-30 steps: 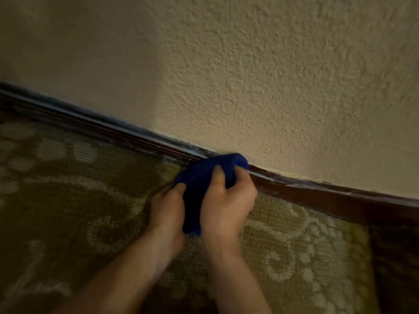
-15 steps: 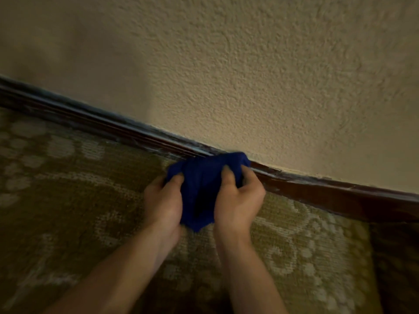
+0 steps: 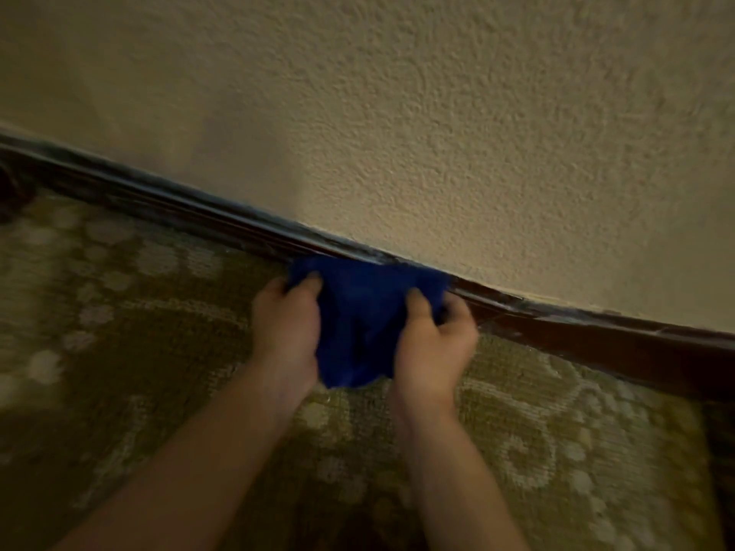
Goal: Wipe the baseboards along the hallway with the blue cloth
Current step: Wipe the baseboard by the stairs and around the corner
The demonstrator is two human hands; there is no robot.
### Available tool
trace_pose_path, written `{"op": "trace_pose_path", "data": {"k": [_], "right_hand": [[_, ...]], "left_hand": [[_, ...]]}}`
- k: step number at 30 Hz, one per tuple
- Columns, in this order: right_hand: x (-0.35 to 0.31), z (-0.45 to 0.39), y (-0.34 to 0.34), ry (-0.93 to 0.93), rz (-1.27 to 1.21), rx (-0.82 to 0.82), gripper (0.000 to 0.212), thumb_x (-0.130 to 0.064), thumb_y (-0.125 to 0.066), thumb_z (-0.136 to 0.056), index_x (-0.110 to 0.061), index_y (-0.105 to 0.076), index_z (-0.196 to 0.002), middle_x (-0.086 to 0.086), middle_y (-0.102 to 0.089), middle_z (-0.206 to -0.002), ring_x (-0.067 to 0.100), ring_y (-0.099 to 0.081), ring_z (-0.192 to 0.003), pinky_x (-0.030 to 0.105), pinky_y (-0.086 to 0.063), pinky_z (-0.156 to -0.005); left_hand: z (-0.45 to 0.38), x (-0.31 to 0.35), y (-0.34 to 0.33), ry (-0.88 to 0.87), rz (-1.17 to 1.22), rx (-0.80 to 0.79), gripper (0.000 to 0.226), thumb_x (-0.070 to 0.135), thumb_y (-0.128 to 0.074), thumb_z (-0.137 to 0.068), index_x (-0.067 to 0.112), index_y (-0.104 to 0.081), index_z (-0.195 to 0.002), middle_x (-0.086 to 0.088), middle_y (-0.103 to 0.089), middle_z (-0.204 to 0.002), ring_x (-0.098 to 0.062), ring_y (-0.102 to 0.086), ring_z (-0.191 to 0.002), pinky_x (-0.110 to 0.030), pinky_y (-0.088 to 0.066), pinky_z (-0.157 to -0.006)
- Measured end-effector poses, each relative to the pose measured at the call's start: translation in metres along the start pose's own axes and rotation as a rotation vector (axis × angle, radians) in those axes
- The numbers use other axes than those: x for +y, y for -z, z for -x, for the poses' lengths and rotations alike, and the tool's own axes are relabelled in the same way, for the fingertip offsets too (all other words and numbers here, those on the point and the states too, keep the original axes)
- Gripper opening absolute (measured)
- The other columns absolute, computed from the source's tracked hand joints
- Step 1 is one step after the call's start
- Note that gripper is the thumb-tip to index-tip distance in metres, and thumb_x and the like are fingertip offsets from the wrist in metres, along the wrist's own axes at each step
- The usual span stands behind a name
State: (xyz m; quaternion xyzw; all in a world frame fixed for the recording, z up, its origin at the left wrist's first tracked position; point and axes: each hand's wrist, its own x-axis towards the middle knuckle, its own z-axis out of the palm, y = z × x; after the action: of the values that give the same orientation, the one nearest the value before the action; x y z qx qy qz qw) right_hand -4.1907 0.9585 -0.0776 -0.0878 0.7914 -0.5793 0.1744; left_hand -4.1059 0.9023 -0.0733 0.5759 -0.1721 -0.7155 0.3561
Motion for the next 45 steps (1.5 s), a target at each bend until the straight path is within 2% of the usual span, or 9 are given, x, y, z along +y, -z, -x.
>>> {"op": "trace_pose_path", "data": {"k": [6,9,13,18,23,27,30,38,45], "right_hand": [[0.001,-0.019,0.013,-0.015,0.007,0.32,0.005,-0.011,-0.056,-0.088,-0.008,-0.054,-0.091,0.004,-0.06,-0.08,0.026,-0.06,-0.078,0.043,-0.05,-0.073],[-0.003,0.008,-0.024,0.173,0.172,0.125,0.014,-0.013,-0.061,-0.086,-0.002,-0.06,-0.094,0.015,-0.064,-0.085,0.023,-0.057,-0.077,0.048,-0.049,-0.079],[-0.012,0.022,-0.05,0.105,0.102,-0.175,0.011,-0.023,-0.065,-0.083,-0.013,-0.061,-0.08,0.005,-0.061,-0.07,0.021,-0.057,-0.066,0.045,-0.052,-0.071],[0.001,-0.003,-0.011,0.031,0.006,0.194,0.015,-0.033,-0.063,-0.075,-0.018,-0.06,-0.076,0.004,-0.064,-0.071,0.024,-0.062,-0.068,0.049,-0.055,-0.072],[-0.008,0.035,-0.063,0.246,0.087,0.046,0.013,-0.016,-0.065,-0.086,-0.01,-0.059,-0.076,-0.006,-0.051,-0.065,0.011,-0.046,-0.061,0.04,-0.046,-0.065],[-0.025,0.066,-0.109,-0.169,-0.034,-0.47,0.011,-0.027,-0.067,-0.087,-0.02,-0.061,-0.08,0.001,-0.063,-0.083,0.019,-0.062,-0.079,0.044,-0.055,-0.084],[-0.043,0.084,-0.129,-0.541,-0.192,-0.663,0.05,-0.028,-0.066,-0.089,-0.014,-0.048,-0.134,0.0,-0.054,-0.119,0.018,-0.053,-0.107,0.039,-0.044,-0.103],[-0.053,0.091,-0.15,-0.723,-0.313,-0.613,0.055,-0.014,-0.065,-0.089,-0.011,-0.043,-0.139,0.012,-0.057,-0.127,0.029,-0.057,-0.11,0.046,-0.049,-0.098],[-0.042,0.102,-0.126,-0.799,-0.47,-0.486,0.013,-0.004,-0.058,-0.092,-0.017,-0.059,-0.089,0.008,-0.067,-0.093,0.027,-0.067,-0.088,0.048,-0.056,-0.085]], "left_hand": [[0.002,-0.016,-0.02,0.181,-0.074,-0.19,0.019,0.007,-0.058,-0.093,0.006,-0.067,-0.11,-0.02,-0.072,-0.105,-0.032,-0.071,-0.088,-0.038,-0.059,-0.074],[-0.013,0.007,0.002,0.037,0.034,0.055,0.024,0.007,-0.058,-0.092,0.005,-0.064,-0.115,-0.018,-0.07,-0.104,-0.03,-0.07,-0.083,-0.034,-0.06,-0.062],[-0.037,0.027,0.033,-0.074,0.107,0.208,0.038,0.016,-0.06,-0.09,0.014,-0.058,-0.128,-0.015,-0.067,-0.116,-0.036,-0.067,-0.097,-0.056,-0.054,-0.088],[-0.003,-0.003,0.002,-0.025,-0.098,-0.093,0.01,0.013,-0.061,-0.094,0.015,-0.068,-0.1,-0.013,-0.074,-0.098,-0.027,-0.073,-0.085,-0.038,-0.059,-0.076],[-0.013,0.029,0.038,-0.155,-0.004,0.188,0.005,0.018,-0.062,-0.093,0.022,-0.066,-0.093,-0.008,-0.072,-0.1,-0.027,-0.07,-0.092,-0.045,-0.057,-0.084],[-0.027,0.076,0.08,-0.416,-0.01,0.476,0.006,0.025,-0.061,-0.095,0.027,-0.059,-0.1,0.012,-0.062,-0.098,-0.019,-0.064,-0.101,-0.041,-0.053,-0.093],[-0.042,0.109,0.096,-0.561,-0.152,0.553,0.019,0.026,-0.056,-0.098,0.019,-0.061,-0.115,0.006,-0.064,-0.103,-0.015,-0.063,-0.096,-0.034,-0.054,-0.088],[-0.057,0.119,0.095,-0.798,-0.72,0.704,0.022,0.018,-0.053,-0.094,0.011,-0.061,-0.112,-0.009,-0.065,-0.099,-0.025,-0.063,-0.089,-0.039,-0.053,-0.082],[-0.04,0.105,0.096,-0.994,-1.15,0.483,0.028,0.02,-0.061,-0.092,0.015,-0.062,-0.12,-0.006,-0.071,-0.092,-0.021,-0.065,-0.079,-0.026,-0.046,-0.067]]}}
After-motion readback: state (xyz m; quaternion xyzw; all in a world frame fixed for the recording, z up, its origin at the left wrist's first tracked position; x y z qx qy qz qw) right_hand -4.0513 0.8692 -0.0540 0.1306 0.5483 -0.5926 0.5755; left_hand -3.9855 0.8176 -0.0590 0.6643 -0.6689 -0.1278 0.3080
